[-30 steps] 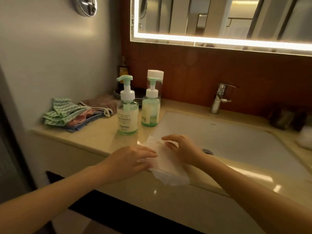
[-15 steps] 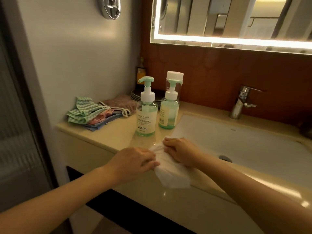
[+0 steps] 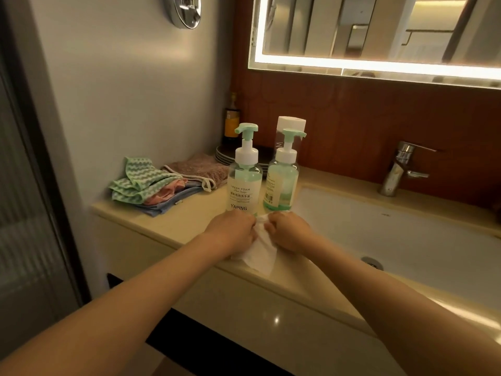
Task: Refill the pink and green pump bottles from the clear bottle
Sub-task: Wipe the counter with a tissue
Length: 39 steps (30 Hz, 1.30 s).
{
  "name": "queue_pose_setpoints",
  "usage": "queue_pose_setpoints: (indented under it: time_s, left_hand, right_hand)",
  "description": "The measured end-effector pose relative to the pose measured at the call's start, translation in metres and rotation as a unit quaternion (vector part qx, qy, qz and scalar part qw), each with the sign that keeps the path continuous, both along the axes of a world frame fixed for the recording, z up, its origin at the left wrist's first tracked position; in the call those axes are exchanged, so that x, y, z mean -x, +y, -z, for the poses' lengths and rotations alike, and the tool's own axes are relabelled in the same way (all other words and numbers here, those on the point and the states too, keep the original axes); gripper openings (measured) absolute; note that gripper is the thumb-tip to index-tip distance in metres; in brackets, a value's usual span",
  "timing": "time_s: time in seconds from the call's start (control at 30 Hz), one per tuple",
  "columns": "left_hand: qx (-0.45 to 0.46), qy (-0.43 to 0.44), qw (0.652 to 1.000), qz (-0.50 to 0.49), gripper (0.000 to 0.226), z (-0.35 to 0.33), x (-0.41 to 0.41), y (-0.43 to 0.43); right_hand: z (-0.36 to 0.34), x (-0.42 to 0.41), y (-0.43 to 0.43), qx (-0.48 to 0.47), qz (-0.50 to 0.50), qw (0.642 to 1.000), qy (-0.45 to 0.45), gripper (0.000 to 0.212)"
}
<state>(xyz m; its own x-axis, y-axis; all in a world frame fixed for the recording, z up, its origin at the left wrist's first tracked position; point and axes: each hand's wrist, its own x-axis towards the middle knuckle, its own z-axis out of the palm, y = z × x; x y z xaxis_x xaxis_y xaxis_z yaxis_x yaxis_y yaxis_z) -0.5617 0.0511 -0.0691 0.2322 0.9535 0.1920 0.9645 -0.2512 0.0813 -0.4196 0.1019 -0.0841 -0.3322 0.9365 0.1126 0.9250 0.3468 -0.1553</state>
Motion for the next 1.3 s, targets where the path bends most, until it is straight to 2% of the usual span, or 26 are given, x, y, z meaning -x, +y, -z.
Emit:
queue_pose_setpoints:
  time_s: [0.57,0.8,0.9,1.03,1.13,1.3]
  left_hand:
    - [-0.004,-0.017,0.998,-0.067,0.031,0.012,0.019,0.047]
    - [-0.012,0.003,1.0,0.007,0.032,0.018,0.017,0.036]
    - [-0.003,-0.011,0.999,0.033,0.03,0.017,0.013,0.036]
    - [0.014,-0.018,0.999,0.046,0.031,0.015,-0.002,0.044]
    - [0.035,-0.02,0.998,0.042,0.034,0.015,-0.015,0.053]
    - [0.036,-0.033,0.998,0.034,0.031,0.011,-0.032,0.072]
  right_hand:
    - [-0.005,0.03,0.043,0.018,-0.022,0.999,-0.018,0.037]
    - [-0.001,0.015,0.035,0.01,0.006,1.0,-0.009,0.032]
    - [0.0,0.002,0.033,0.001,0.022,0.999,0.026,0.033]
    - [-0.006,-0.009,0.027,-0.01,0.006,1.0,-0.021,0.032]
    - [-0.009,-0.018,0.031,0.003,0.03,0.999,-0.019,0.033]
    - [-0.006,-0.029,0.055,0.037,0.078,0.995,0.054,0.036]
